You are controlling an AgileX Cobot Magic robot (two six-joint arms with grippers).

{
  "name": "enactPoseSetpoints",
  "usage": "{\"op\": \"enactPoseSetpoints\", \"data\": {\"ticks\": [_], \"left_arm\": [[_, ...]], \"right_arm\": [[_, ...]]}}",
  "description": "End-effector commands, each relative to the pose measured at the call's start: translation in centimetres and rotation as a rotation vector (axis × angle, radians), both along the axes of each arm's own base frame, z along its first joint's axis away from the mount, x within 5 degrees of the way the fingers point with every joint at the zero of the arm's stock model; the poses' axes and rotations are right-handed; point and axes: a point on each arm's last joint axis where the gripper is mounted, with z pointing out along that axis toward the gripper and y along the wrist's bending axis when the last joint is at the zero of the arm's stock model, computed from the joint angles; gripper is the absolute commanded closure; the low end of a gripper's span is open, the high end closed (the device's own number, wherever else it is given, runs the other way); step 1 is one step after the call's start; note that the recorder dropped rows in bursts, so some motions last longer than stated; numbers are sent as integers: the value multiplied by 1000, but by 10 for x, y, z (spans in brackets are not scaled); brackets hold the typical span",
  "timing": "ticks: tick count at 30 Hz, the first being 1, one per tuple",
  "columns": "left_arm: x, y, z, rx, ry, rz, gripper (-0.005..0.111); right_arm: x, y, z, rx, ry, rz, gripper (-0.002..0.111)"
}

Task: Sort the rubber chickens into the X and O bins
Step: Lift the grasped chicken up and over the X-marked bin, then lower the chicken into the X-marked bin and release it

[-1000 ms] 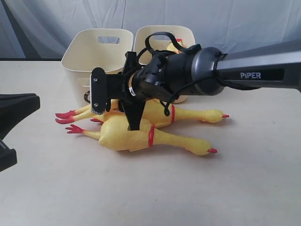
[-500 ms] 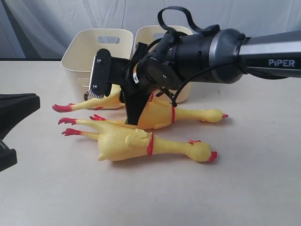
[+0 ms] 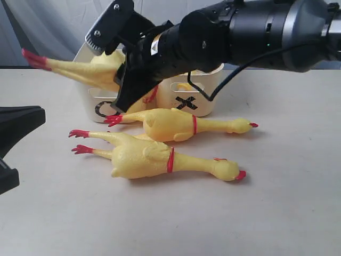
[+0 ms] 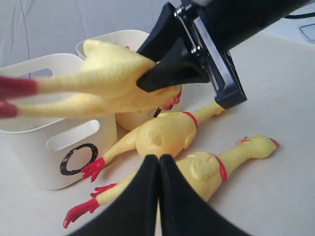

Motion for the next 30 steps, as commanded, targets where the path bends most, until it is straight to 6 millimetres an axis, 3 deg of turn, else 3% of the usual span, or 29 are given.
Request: {"op": "enactPoseSetpoints", "data": {"ticks": [1, 7, 10, 30], "left_arm": [[1, 0, 1, -2, -1, 0, 106], [1, 0, 1, 0, -1, -1, 106], [1, 0, 1, 0, -1, -1, 106], [0, -1, 1, -2, -1, -7, 106]], "right_arm": [[13, -12, 21, 216, 3, -120, 109], [58, -61, 36, 539, 28, -428, 109], [70, -73, 36, 607, 2, -506, 109], [111, -74, -34, 649, -128, -715, 109]]}}
